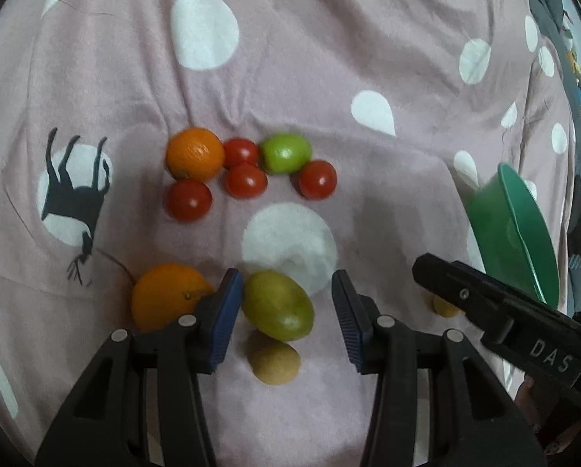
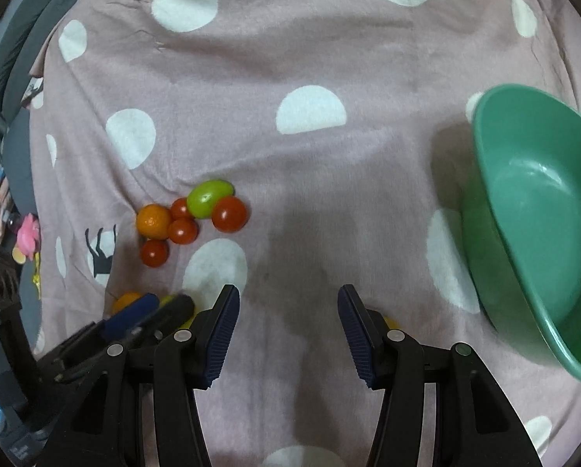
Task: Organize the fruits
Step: 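Close the left tool on the yellow-green mango and lift it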
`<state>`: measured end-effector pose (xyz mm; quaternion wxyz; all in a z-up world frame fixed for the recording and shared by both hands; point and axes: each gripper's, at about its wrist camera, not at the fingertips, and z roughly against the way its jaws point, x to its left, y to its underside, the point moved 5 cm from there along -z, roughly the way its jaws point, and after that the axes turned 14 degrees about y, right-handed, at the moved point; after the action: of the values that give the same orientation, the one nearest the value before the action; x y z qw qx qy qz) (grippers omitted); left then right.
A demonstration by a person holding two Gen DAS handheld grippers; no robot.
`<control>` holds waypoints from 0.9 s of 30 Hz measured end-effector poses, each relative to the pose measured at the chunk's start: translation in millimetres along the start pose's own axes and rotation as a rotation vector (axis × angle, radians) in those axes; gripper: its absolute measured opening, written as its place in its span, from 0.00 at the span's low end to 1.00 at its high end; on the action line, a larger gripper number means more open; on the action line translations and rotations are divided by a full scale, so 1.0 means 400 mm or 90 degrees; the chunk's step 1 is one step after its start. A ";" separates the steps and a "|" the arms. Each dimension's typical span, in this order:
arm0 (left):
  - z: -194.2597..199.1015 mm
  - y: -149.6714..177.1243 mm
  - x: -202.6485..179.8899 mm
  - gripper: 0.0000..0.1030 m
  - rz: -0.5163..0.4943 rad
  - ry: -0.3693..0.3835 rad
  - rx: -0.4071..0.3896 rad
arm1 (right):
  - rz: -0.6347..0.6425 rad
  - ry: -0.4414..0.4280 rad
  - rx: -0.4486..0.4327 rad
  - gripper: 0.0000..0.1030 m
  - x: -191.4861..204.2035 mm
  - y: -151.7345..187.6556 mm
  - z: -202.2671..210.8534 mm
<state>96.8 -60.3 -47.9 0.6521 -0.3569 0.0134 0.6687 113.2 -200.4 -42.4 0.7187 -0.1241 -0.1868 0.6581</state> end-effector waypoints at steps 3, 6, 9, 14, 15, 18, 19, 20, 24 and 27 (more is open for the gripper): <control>0.002 0.002 0.009 0.39 0.010 -0.004 0.000 | -0.009 0.005 -0.011 0.53 -0.018 0.000 0.017; 0.001 0.007 0.031 0.38 0.050 0.025 0.015 | -0.013 0.012 -0.022 0.53 -0.032 -0.001 0.031; 0.001 0.013 0.046 0.39 0.072 0.046 0.023 | -0.017 0.008 -0.030 0.53 -0.042 -0.003 0.041; 0.000 0.009 0.050 0.40 0.079 0.041 0.032 | -0.023 -0.001 -0.033 0.53 -0.050 -0.004 0.038; -0.007 0.010 0.046 0.40 0.078 0.039 0.039 | -0.025 -0.006 -0.033 0.53 -0.051 -0.002 0.037; -0.029 0.017 0.023 0.39 0.062 0.026 0.050 | -0.029 -0.018 -0.033 0.53 -0.058 0.004 0.032; -0.032 0.016 0.018 0.38 0.050 0.013 0.046 | -0.031 -0.019 -0.033 0.53 -0.062 0.008 0.030; -0.035 0.014 0.017 0.38 0.045 0.007 0.041 | -0.034 -0.021 -0.032 0.53 -0.067 0.011 0.026; -0.033 0.013 0.021 0.36 0.064 0.033 0.038 | -0.035 -0.018 -0.023 0.53 -0.079 0.012 0.015; 0.015 0.003 0.027 0.36 0.064 0.053 0.000 | -0.025 -0.015 -0.031 0.53 -0.068 0.002 0.019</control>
<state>94.0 -48.3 -49.3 0.6165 -0.3831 0.0581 0.6854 107.5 -227.7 -39.0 0.7261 -0.1302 -0.2139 0.6404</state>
